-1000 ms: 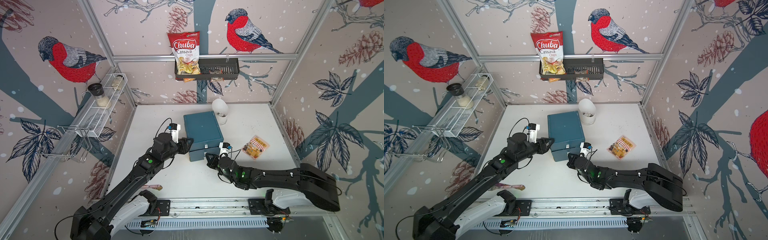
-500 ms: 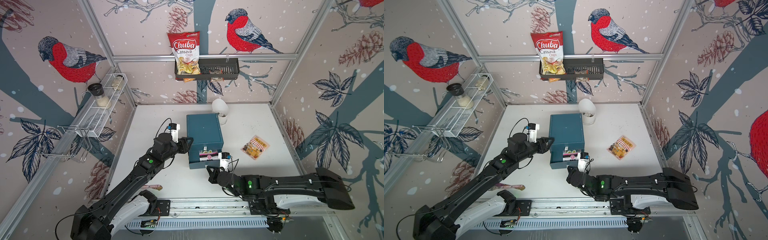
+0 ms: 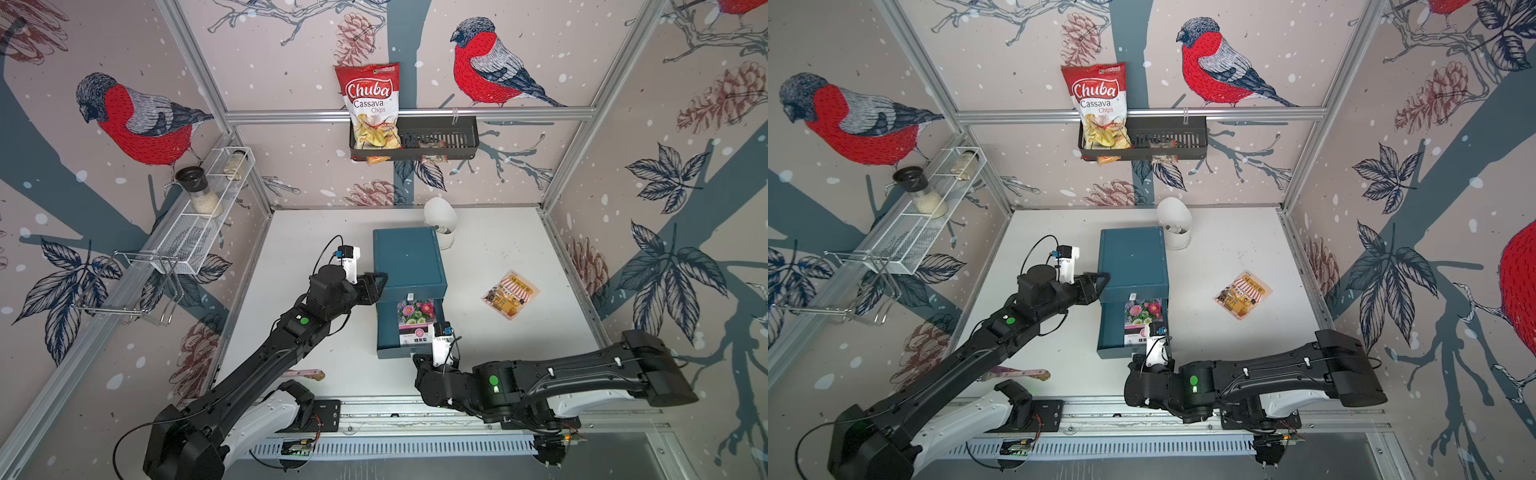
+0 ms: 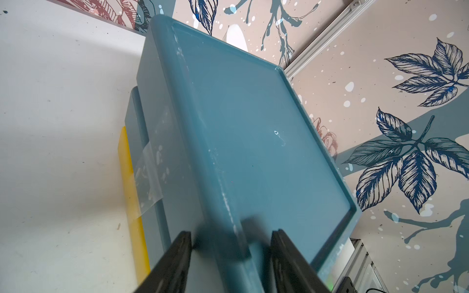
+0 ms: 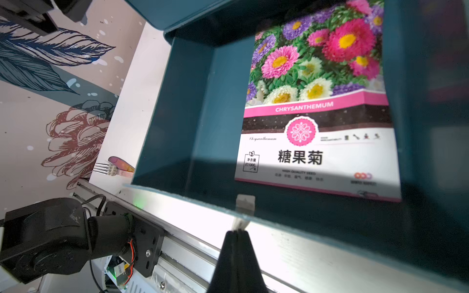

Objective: Take the seed bags out of the drawer
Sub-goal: Open the drawer in the storage box, then adjust the seed packet in the drawer.

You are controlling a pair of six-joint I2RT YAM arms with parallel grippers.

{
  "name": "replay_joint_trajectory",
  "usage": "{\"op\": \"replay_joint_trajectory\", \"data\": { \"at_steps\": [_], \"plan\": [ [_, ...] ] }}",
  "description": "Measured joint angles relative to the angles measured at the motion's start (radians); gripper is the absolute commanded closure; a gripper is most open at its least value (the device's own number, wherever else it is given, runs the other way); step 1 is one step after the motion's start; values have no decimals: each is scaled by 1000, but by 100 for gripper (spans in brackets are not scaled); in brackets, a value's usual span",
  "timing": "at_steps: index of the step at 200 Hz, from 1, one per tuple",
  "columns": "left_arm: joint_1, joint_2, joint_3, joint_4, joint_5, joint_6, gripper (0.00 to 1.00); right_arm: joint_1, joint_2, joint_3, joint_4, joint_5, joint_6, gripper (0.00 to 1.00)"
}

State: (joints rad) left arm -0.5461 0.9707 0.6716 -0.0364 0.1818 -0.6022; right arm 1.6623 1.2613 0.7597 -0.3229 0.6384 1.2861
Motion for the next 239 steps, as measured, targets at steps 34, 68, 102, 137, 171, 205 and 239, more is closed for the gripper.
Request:
{"op": "replay_joint_trajectory", "data": {
  "at_steps": [34,68,102,137,171,205,239],
  "plan": [
    [0,3,0,3,1,0,46,13,34,14,-40,3,24,100],
    [0,3,0,4,1,0,46,21,59,46,-77,6,26,85],
    [1,-1,3,0,1,0,46,43,98,195,-251,55,56,35],
    [2,-1,13,-9,2,2,46,38,137,362,-449,145,77,20],
    [2,-3,14,-14,5,7,46,-99,168,417,-489,138,17,19],
    [2,-4,16,-20,6,8,46,-245,198,388,-410,38,-89,18],
    [2,-8,16,-27,6,9,46,-304,257,391,-339,-31,-150,18]
  ]
}}
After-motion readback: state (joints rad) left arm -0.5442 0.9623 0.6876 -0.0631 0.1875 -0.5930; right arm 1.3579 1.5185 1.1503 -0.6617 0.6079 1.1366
